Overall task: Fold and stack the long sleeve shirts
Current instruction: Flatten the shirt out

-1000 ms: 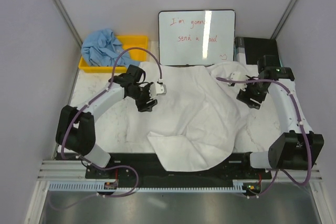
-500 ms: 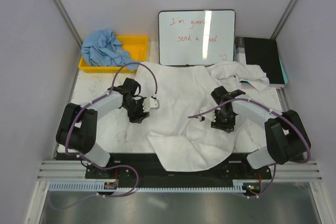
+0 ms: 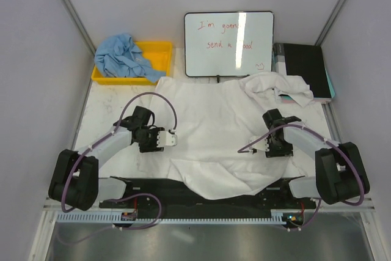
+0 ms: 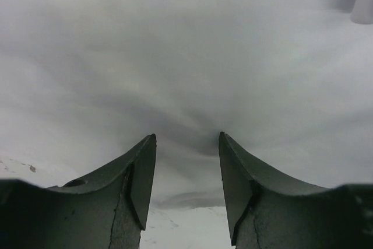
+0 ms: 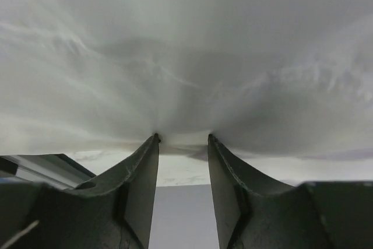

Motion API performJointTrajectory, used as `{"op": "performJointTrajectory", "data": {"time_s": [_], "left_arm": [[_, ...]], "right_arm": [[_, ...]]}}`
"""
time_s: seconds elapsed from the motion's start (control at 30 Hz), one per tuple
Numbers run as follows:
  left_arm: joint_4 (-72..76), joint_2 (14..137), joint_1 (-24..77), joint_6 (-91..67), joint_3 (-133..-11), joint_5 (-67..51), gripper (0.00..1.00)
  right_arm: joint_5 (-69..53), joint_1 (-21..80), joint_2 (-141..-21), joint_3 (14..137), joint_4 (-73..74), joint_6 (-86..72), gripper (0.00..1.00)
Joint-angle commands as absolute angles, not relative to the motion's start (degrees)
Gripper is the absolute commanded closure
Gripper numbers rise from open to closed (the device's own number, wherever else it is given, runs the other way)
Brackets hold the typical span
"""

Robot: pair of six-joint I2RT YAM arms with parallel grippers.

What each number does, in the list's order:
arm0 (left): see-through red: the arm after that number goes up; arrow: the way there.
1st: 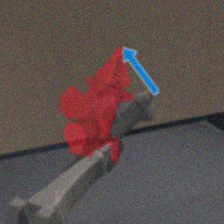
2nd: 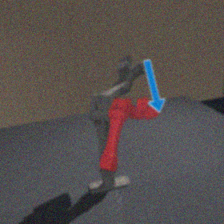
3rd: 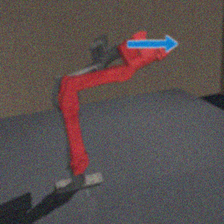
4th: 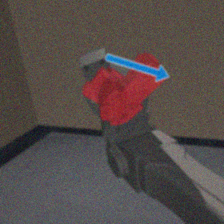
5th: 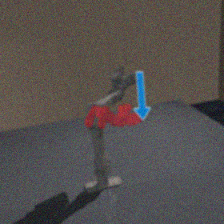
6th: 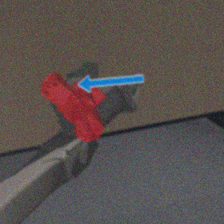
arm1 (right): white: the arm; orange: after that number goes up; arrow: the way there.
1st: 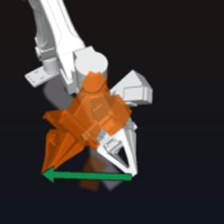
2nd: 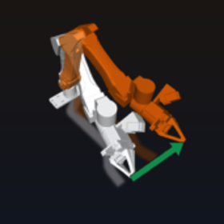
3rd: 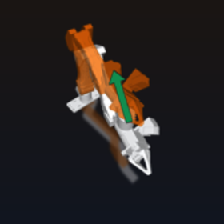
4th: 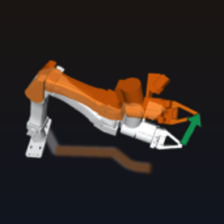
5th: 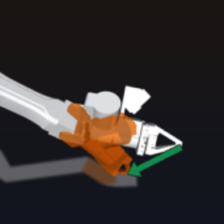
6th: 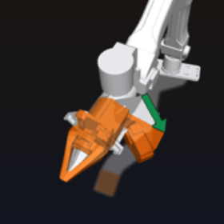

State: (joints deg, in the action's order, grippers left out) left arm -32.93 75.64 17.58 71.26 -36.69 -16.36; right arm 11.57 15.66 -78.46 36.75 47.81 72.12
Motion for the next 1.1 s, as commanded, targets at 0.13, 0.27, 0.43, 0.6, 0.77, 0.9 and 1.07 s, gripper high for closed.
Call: {"op": "performJointTrajectory", "data": {"time_s": [0.13, 0.27, 0.43, 0.6, 0.77, 0.9, 1.07], "left_arm": [[-52.3, 68.6, 16.6, 74.7, -44.3, -23.7, 0.41], [-45.3, 79.9, 16.7, 64.3, -56.3, -24.4, 0.39], [-36.0, 94.6, 16.6, 54.7, -66.5, -19.9, 0.39], [-33.5, 104.9, 15.8, 52.9, -71.4, -14.6, 0.43], [-33.8, 103.4, 12.3, 56.8, -65.1, -12.6, 0.44], [-34.0, 97.6, 11.0, 59.8, -56.6, -12.0, 0.44], [-34.8, 93.0, 10.5, 62.1, -51.9, -12.5, 0.43]], "right_arm": [[0.5, 13.1, -75.5, 57.0, 59.7, 74.4, 0.48], [-6.2, 13.4, -83.6, 66.7, 60.0, 62.5, 0.46], [-6.7, 14.9, -94.4, 72.3, 54.0, 52.5, 0.47], [-2.9, 18.4, -100.2, 71.8, 48.9, 47.8, 0.48], [-2.4, 19.9, -103.1, 68.5, 47.5, 48.2, 0.49], [-3.7, 21.5, -101.8, 63.4, 48.8, 48.4, 0.49], [-7.9, 23.7, -98.9, 59.8, 53.8, 49.0, 0.51]]}}
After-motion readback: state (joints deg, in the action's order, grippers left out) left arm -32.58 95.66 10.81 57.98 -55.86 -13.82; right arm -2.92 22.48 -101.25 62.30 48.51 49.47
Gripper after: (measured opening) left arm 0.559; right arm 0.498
